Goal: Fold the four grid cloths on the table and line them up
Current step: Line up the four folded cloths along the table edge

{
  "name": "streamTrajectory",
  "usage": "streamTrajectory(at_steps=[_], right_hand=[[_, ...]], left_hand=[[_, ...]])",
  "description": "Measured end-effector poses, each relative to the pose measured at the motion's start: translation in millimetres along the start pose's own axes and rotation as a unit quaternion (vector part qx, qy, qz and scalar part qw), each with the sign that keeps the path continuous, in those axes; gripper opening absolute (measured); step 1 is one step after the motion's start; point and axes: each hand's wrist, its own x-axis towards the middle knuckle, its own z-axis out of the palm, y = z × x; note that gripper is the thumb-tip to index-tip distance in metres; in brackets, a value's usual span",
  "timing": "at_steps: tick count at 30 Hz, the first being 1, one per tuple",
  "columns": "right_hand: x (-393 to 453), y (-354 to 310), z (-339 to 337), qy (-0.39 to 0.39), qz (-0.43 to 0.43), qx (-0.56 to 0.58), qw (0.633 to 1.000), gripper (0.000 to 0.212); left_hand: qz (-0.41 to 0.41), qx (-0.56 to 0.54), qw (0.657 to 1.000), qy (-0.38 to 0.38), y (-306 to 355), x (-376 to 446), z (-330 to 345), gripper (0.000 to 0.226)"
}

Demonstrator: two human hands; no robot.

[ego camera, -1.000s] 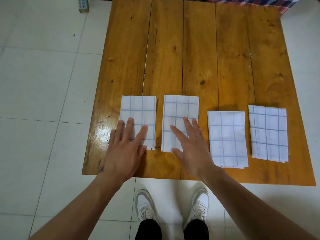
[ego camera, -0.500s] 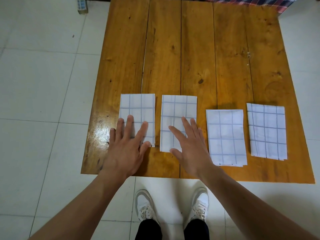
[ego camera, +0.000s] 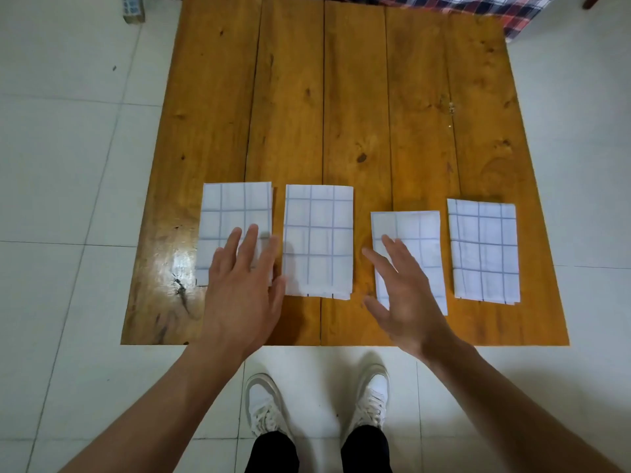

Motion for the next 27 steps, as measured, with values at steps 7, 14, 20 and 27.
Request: streamTrajectory(at_steps=[7, 14, 20, 27], right_hand=[[-31, 53, -19, -0.032, 0.018, -0.057, 0.998, 0.078], [-29, 61, -13, -0.038, 0.012, -0.084, 0.996, 0.076], [-15, 54, -7, -0.013, 0.022, -0.076, 0.997, 0.068], [12, 52, -8, -0.009, 0.024, -0.081, 0.996, 0.070]], left_hand=[[0.056, 0.003, 0.998, -0.029, 53, 1, 15, 0.058], [0.062, 0.010, 0.996, -0.061, 82, 13, 30, 0.057], [0.042, 0.005, 0.996, -0.074, 82, 18, 43, 0.054], [0.033, 0.002, 0.998, -0.059, 83, 22, 45, 0.053]])
